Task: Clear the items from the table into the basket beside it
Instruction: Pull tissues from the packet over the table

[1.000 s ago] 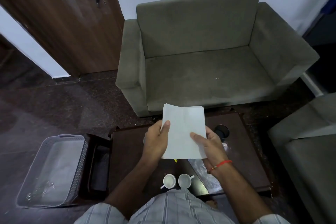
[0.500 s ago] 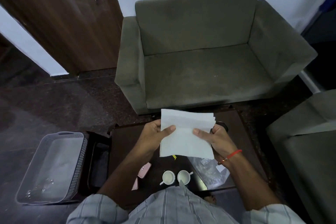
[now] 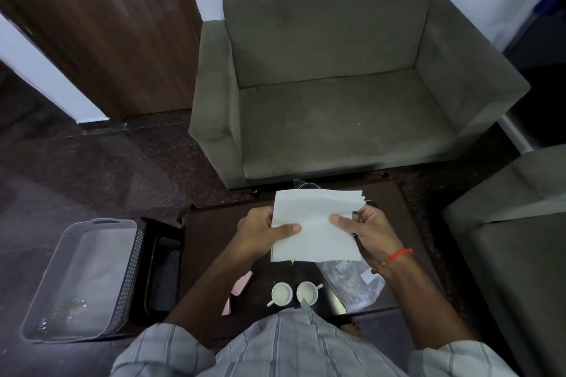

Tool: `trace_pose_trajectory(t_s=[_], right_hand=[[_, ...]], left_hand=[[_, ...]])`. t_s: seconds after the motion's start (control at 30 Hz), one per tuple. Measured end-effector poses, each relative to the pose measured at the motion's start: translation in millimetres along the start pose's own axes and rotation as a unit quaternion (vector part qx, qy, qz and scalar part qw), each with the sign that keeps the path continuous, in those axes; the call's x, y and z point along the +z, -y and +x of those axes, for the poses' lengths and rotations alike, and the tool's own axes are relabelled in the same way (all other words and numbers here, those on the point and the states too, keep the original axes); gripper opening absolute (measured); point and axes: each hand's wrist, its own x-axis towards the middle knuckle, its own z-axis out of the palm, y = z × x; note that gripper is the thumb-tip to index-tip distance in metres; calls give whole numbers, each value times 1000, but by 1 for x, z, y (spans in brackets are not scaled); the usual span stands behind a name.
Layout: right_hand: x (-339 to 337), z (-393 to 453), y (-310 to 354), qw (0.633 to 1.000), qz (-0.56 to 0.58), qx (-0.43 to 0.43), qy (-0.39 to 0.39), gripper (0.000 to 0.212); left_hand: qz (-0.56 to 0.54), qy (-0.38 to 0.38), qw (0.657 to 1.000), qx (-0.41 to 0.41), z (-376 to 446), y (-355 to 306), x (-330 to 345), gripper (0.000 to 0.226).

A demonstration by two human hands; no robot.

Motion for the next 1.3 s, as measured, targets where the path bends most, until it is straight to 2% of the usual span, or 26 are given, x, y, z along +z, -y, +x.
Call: trace_pose_trajectory(t_s=[0.1,0.27,0.4,0.63,0.77,0.9,1.0,1.13,1.2,1.3], right_hand=[[0,-2,1,999,21,22,27,29],[-7,-2,1,999,-1,34,32,30],[-12,-3,1,998,11,59,34,30],[-14,-4,-4,999,4,47,23,32],[-19,-3,-4,999,16,15,23,14],[-40,-3,0,999,8,25,24,18],[-63,-4,3,999,-18,46,23,27],[-101,-1,6,998,-26,51,-27,29],[-125,9,7,994,-43,53,-86,36],[-164,35,9,980,-74,48,-178,37]], left_hand=[[-22,11,1000,-15,-2,-3,0,58],[-20,13,1000,-13,2,-2,-2,32],[-33,27,999,-19,3,1,-3,28],[-98,57,993,-44,6,3,-1,22],[-78,81,992,-55,10,-1,7,49],[-41,93,994,-48,19,-5,25,58],[-46,108,991,-62,27,-5,45,56],[-48,98,991,-75,41,-5,84,44],[-89,54,990,-96,49,0,102,54],[-116,-28,984,-131,55,16,125,50]])
